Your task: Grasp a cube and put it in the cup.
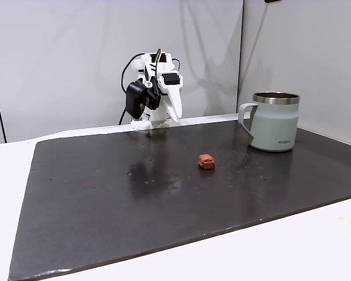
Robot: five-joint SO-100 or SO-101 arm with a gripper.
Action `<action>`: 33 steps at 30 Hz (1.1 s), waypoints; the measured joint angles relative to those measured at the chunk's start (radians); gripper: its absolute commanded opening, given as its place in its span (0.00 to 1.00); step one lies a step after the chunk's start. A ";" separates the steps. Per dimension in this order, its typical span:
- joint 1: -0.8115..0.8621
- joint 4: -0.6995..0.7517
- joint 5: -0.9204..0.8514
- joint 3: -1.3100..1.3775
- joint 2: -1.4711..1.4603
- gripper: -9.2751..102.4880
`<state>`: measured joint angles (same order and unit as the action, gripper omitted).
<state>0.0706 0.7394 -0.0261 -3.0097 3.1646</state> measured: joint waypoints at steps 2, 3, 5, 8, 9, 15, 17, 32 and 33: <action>0.006 0.000 0.011 0.000 0.000 0.08; 0.015 0.000 0.025 0.000 0.000 0.08; 0.028 0.000 0.031 0.000 0.000 0.08; 0.020 0.000 0.034 0.000 0.000 0.08; 0.018 0.000 0.034 0.000 0.000 0.08; 0.020 0.000 0.034 0.000 0.000 0.08; 0.018 0.000 0.034 0.000 0.000 0.08; 0.018 0.052 0.023 0.095 -0.048 0.08; 0.018 0.052 0.023 0.135 -0.089 0.08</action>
<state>0.0890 0.7915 -0.0031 -2.8747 3.0756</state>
